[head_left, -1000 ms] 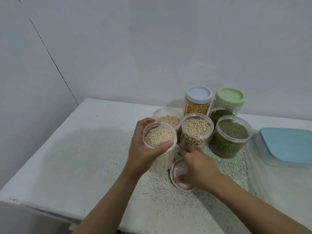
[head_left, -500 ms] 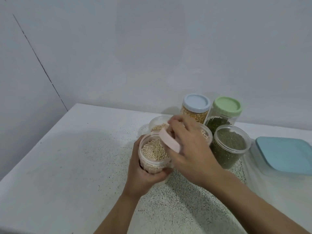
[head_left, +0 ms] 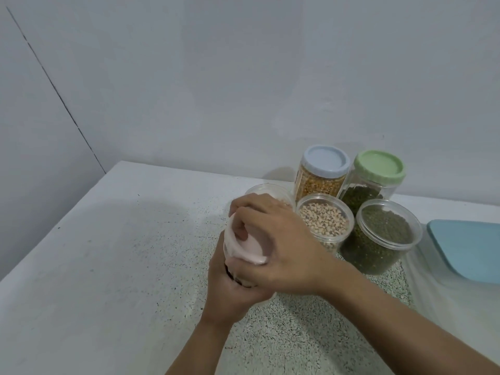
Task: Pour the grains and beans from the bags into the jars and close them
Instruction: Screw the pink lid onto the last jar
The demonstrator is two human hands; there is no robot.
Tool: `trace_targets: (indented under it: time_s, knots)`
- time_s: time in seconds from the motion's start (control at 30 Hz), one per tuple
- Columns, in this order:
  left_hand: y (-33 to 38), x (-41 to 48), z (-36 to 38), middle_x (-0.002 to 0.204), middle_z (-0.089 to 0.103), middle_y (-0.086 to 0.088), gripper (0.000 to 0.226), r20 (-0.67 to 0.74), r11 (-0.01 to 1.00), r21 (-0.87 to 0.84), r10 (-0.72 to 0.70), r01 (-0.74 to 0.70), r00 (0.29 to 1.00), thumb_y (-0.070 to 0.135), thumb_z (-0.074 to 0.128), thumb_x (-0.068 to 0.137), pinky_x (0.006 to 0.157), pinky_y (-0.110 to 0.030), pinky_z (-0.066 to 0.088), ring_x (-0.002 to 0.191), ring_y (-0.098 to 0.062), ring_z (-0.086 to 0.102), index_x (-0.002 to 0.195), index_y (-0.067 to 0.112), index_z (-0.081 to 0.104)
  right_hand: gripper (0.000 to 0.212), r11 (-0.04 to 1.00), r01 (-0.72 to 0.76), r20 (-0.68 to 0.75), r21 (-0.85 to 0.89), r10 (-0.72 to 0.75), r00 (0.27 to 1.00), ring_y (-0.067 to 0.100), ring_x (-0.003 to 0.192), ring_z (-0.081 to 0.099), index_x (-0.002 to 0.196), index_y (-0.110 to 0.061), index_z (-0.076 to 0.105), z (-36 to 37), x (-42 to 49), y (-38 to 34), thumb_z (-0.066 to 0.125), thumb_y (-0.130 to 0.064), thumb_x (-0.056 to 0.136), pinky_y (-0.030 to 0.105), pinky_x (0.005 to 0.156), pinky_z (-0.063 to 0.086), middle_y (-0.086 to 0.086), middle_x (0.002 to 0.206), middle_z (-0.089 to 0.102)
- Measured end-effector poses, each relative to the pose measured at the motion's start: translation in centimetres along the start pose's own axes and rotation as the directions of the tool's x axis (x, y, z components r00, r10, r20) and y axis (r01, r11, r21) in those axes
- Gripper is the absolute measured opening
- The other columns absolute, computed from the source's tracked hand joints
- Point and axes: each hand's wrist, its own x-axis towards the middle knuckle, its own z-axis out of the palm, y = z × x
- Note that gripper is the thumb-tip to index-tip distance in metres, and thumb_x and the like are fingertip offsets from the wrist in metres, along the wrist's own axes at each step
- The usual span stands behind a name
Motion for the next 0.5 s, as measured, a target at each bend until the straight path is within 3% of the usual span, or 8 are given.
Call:
trace_targets:
  time_s: [0.13, 0.27, 0.33, 0.4, 0.5]
  knots:
    - [0.7, -0.2, 0.2, 0.119, 0.064, 0.015, 0.078, 0.028, 0.998, 0.040, 0.040, -0.041, 0.999, 0.028, 0.080, 0.067, 0.090, -0.017, 0.051, 0.118, -0.009, 0.063, 0.131, -0.003, 0.046, 0.035, 0.997, 0.074, 0.127, -0.007, -0.073, 0.989, 0.017, 0.098, 0.054, 0.085, -0.018, 0.057, -0.6, 0.7, 0.3, 0.086, -0.032, 0.072, 0.037, 0.087, 0.040, -0.008, 0.106, 0.059]
    - [0.8, -0.3, 0.4, 0.119, 0.064, 0.014, 0.072, -0.008, 0.998, 0.042, 0.038, -0.038, 0.999, 0.027, 0.080, 0.068, 0.090, -0.020, 0.052, 0.116, -0.011, 0.064, 0.130, 0.008, 0.048, 0.033, 0.992, 0.118, 0.197, -0.044, -0.107, 0.975, 0.015, 0.100, 0.053, 0.088, -0.019, 0.058, -0.7, 0.8, 0.7, 0.082, -0.038, 0.076, 0.039, 0.088, 0.041, -0.009, 0.108, 0.059]
    - [0.9, -0.1, 0.6, 0.119, 0.065, 0.011, 0.068, -0.018, 0.998, 0.050, 0.033, -0.032, 0.999, 0.025, 0.080, 0.069, 0.089, -0.023, 0.052, 0.116, -0.013, 0.064, 0.128, 0.011, 0.050, 0.033, 0.990, 0.094, 0.130, -0.106, -0.079, 0.988, 0.014, 0.096, 0.052, 0.088, -0.020, 0.056, -0.2, 0.3, 0.4, 0.078, -0.043, 0.078, 0.040, 0.087, 0.041, -0.009, 0.106, 0.058]
    - [1.0, 0.0, 0.8, 0.118, 0.067, 0.008, 0.060, -0.019, 0.997, 0.063, 0.039, -0.038, 0.999, 0.019, 0.082, 0.075, 0.087, -0.026, 0.054, 0.115, -0.014, 0.065, 0.127, 0.013, 0.054, 0.033, 0.973, -0.026, -0.011, -0.231, 0.025, 1.000, 0.015, 0.095, 0.050, 0.092, -0.022, 0.056, 1.2, -0.2, -0.5, 0.068, -0.051, 0.082, 0.043, 0.086, 0.042, -0.006, 0.105, 0.057]
    - [1.8, -0.1, 1.3, 0.120, 0.069, 0.017, 0.050, -0.030, 0.996, 0.067, 0.057, -0.055, 0.998, 0.027, 0.078, 0.081, 0.089, -0.026, 0.054, 0.115, -0.007, 0.066, 0.126, 0.041, 0.060, 0.038, 0.905, -0.241, -0.134, -0.351, 0.206, 0.969, 0.018, 0.101, 0.047, 0.106, -0.024, 0.055, 2.7, -0.4, -2.2, 0.053, -0.057, 0.087, 0.045, 0.090, 0.042, -0.002, 0.111, 0.054]
